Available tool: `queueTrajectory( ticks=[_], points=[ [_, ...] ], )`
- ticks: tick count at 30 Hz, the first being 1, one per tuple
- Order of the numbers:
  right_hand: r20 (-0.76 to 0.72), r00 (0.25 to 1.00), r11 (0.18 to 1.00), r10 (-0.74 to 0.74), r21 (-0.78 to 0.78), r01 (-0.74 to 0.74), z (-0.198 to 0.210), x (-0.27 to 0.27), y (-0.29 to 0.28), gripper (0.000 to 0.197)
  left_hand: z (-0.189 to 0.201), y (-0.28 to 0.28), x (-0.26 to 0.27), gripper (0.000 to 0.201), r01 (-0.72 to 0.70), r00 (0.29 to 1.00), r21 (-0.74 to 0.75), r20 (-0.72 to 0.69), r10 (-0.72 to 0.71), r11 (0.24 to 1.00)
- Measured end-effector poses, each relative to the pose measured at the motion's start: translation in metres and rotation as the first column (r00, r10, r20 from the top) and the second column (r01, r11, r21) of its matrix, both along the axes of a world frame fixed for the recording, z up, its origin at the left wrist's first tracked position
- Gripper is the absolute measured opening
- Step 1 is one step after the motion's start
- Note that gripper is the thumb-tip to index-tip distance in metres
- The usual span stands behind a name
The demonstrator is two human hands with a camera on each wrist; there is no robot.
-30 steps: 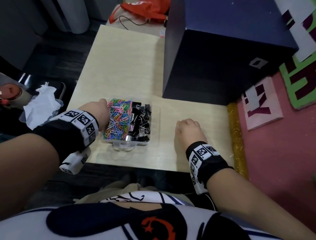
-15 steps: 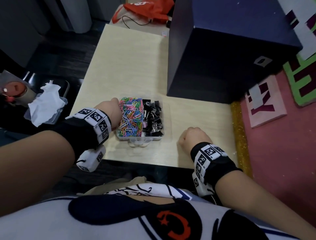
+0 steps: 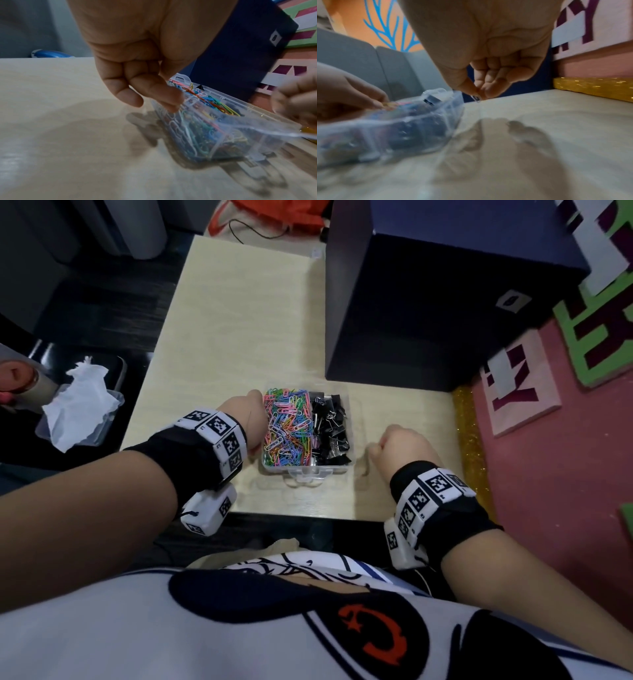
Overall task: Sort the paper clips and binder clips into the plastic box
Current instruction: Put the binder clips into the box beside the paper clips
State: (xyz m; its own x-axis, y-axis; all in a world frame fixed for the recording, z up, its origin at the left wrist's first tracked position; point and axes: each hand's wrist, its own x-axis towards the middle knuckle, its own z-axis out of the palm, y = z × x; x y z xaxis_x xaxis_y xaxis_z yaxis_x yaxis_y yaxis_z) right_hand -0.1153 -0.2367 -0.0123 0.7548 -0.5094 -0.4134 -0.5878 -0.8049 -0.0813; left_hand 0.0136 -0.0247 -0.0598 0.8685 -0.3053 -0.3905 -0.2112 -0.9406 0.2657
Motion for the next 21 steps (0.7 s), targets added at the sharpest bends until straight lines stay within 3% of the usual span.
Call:
queueTrajectory(
  ticks=[4, 8, 12, 17, 21],
  points=[
    [0.260, 0.956, 0.980, 0.136, 0.108, -0.168, 0.016, 0.015, 0.029, 0.019, 0.002, -0.005, -0.001, 0.014, -0.009, 0.999, -0.027, -0.032, 0.008, 1.000],
    [0.322, 0.915, 0.931, 0.244, 0.187, -0.315, 0.015, 0.028, 0.055, 0.020, 0.003, -0.004, -0.001, 0.021, -0.013, 0.999, -0.050, -0.037, 0.011, 0.999],
    [0.361, 0.913, 0.935, 0.191, 0.215, -0.281, 0.008, 0.029, 0.046, 0.024, 0.003, -0.002, -0.002, 0.024, -0.024, 0.997, -0.073, -0.081, 0.018, 0.997],
    [0.320, 0.944, 0.984, 0.076, 0.131, -0.123, 0.002, 0.021, 0.013, 0.020, 0.003, -0.003, -0.002, 0.023, -0.013, 0.997, -0.055, -0.074, 0.009, 0.998],
    [0.010, 0.999, 0.998, 0.041, 0.052, -0.042, -0.006, 0.017, 0.001, 0.028, 0.008, -0.005, 0.003, 0.023, 0.010, 0.996, -0.018, -0.085, -0.011, 1.000]
  ],
)
